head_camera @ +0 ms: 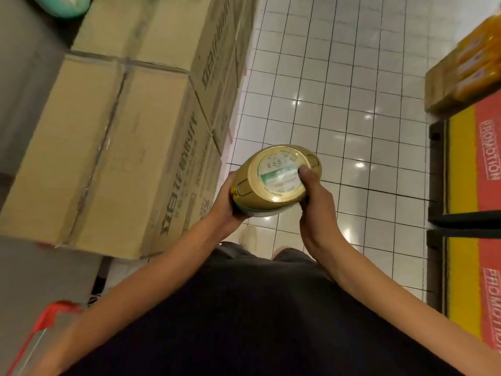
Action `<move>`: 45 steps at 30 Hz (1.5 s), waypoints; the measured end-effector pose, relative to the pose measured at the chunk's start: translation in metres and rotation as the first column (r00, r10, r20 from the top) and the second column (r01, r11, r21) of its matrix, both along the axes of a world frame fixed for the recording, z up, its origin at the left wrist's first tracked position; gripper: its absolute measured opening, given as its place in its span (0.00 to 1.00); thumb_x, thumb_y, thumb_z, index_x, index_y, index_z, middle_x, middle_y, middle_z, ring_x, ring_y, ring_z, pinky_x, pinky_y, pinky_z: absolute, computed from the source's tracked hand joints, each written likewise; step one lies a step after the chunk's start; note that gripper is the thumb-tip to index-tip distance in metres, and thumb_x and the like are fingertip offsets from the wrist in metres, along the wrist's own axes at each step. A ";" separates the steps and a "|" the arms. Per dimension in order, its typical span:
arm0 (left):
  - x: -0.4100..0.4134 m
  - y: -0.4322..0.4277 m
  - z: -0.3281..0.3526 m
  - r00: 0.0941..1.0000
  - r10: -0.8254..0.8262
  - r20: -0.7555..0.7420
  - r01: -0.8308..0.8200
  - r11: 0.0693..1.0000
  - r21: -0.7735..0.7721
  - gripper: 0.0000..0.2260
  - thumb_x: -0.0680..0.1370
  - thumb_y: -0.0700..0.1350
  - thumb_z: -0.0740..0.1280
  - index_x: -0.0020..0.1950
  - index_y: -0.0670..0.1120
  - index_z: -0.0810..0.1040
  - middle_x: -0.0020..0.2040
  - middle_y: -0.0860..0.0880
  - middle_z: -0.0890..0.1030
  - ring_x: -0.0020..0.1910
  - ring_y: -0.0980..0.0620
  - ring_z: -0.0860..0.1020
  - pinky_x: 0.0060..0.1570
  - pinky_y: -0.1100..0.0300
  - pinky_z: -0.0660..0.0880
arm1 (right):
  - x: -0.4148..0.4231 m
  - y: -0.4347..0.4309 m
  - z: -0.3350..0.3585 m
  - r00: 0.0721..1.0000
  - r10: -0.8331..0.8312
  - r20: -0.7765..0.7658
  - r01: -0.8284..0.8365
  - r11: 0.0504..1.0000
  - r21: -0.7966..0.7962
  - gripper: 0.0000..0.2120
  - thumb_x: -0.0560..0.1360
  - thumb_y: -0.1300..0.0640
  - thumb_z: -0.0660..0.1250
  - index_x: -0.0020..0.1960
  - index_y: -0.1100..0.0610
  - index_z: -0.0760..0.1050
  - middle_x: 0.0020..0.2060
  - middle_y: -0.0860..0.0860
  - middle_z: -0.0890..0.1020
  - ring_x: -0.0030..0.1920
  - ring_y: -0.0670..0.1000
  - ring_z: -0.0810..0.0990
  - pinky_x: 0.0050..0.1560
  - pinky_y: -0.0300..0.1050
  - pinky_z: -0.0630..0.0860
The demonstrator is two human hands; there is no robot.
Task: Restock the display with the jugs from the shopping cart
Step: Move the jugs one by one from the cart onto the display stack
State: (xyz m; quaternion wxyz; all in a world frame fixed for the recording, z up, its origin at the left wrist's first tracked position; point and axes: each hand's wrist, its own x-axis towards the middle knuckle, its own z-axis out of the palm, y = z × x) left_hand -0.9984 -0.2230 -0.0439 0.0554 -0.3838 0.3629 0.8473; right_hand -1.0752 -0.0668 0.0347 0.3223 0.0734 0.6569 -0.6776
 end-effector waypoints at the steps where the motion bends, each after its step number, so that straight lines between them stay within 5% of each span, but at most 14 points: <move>1: -0.020 -0.011 0.003 1.000 -0.008 -0.009 0.008 1.000 0.001 0.19 0.84 0.60 0.59 0.63 0.53 0.85 0.67 0.44 0.82 0.65 0.43 0.79 0.67 0.44 0.75 | -0.020 -0.011 0.003 1.000 -0.005 -0.004 0.005 1.000 0.004 0.18 0.78 0.38 0.67 0.55 0.50 0.87 0.54 0.50 0.89 0.57 0.48 0.87 0.55 0.40 0.78; 6: -0.119 -0.062 0.010 0.998 0.050 -0.036 -0.050 0.999 0.013 0.19 0.83 0.60 0.60 0.62 0.52 0.86 0.62 0.46 0.85 0.61 0.46 0.83 0.55 0.51 0.82 | -0.120 -0.061 0.011 1.000 0.014 -0.024 -0.014 1.000 -0.009 0.20 0.79 0.39 0.66 0.60 0.52 0.84 0.56 0.50 0.88 0.59 0.48 0.86 0.55 0.38 0.79; 15: -0.267 -0.132 0.013 0.931 0.361 0.046 -0.364 0.929 0.066 0.25 0.84 0.62 0.57 0.73 0.50 0.78 0.68 0.45 0.82 0.69 0.43 0.78 0.65 0.46 0.77 | -0.308 -0.173 0.014 0.970 0.237 0.055 -0.233 0.970 -0.067 0.16 0.81 0.42 0.67 0.56 0.52 0.87 0.56 0.52 0.88 0.59 0.48 0.86 0.53 0.37 0.81; 21: -0.321 -0.194 0.030 0.756 0.654 0.009 -0.650 0.750 0.126 0.23 0.81 0.60 0.60 0.68 0.50 0.82 0.68 0.43 0.82 0.69 0.40 0.78 0.72 0.40 0.71 | -0.391 -0.275 0.024 0.850 0.524 0.056 -0.517 0.850 -0.099 0.19 0.79 0.38 0.68 0.60 0.50 0.86 0.59 0.51 0.88 0.61 0.49 0.86 0.56 0.37 0.80; 24: -0.328 -0.229 0.038 0.638 0.770 0.017 -0.765 0.631 0.126 0.25 0.84 0.60 0.55 0.74 0.48 0.76 0.70 0.42 0.80 0.72 0.39 0.75 0.75 0.39 0.66 | -0.404 -0.335 0.029 0.775 0.626 0.082 -0.615 0.778 -0.130 0.19 0.78 0.38 0.68 0.59 0.50 0.87 0.58 0.51 0.88 0.60 0.48 0.86 0.53 0.35 0.81; 29: -0.318 -0.294 0.043 0.460 0.888 0.010 -0.888 0.459 0.024 0.24 0.81 0.65 0.56 0.50 0.57 0.90 0.61 0.49 0.86 0.54 0.49 0.86 0.58 0.48 0.80 | -0.397 -0.434 0.029 0.668 0.740 0.079 -0.712 0.667 -0.222 0.18 0.81 0.42 0.68 0.60 0.53 0.86 0.59 0.54 0.87 0.62 0.52 0.85 0.58 0.43 0.82; 31: -0.312 -0.325 0.041 0.341 0.940 0.008 -0.940 0.341 0.017 0.24 0.85 0.61 0.55 0.53 0.56 0.90 0.62 0.49 0.86 0.59 0.49 0.85 0.59 0.49 0.81 | -0.389 -0.469 0.026 0.626 0.773 0.098 -0.741 0.630 -0.233 0.20 0.80 0.41 0.68 0.62 0.54 0.85 0.59 0.54 0.87 0.62 0.54 0.85 0.64 0.52 0.79; 34: -0.306 -0.368 0.033 0.111 0.993 0.046 -0.993 0.112 -0.023 0.21 0.86 0.58 0.57 0.64 0.49 0.85 0.66 0.44 0.83 0.68 0.43 0.79 0.69 0.44 0.76 | -0.376 -0.513 0.018 0.581 0.803 0.135 -0.764 0.595 -0.250 0.21 0.80 0.41 0.68 0.63 0.55 0.84 0.58 0.55 0.88 0.60 0.54 0.86 0.58 0.52 0.81; 37: -0.303 -0.396 0.029 -0.027 0.998 0.061 -0.998 -0.024 -0.055 0.20 0.85 0.53 0.58 0.69 0.44 0.80 0.67 0.41 0.82 0.69 0.42 0.77 0.74 0.44 0.71 | -0.368 -0.545 0.010 0.571 0.802 0.176 -0.760 0.598 -0.256 0.20 0.79 0.42 0.69 0.62 0.55 0.85 0.58 0.56 0.88 0.61 0.56 0.86 0.66 0.58 0.79; 40: -0.303 -0.414 0.026 -0.005 1.000 0.022 -0.996 -0.003 -0.093 0.20 0.84 0.53 0.57 0.64 0.44 0.82 0.65 0.40 0.82 0.69 0.40 0.78 0.73 0.45 0.72 | -0.363 -0.568 0.001 0.559 0.798 0.225 -0.760 0.601 -0.247 0.25 0.76 0.40 0.71 0.66 0.56 0.82 0.61 0.57 0.86 0.64 0.59 0.84 0.71 0.65 0.75; 45: -0.306 -0.427 0.021 0.009 1.000 0.030 -0.984 0.014 -0.179 0.26 0.86 0.56 0.55 0.73 0.38 0.76 0.69 0.36 0.79 0.72 0.40 0.75 0.77 0.42 0.66 | -0.372 -0.587 -0.016 0.534 0.820 0.207 -0.777 0.572 -0.264 0.29 0.77 0.39 0.71 0.70 0.56 0.79 0.64 0.57 0.85 0.68 0.59 0.82 0.74 0.65 0.72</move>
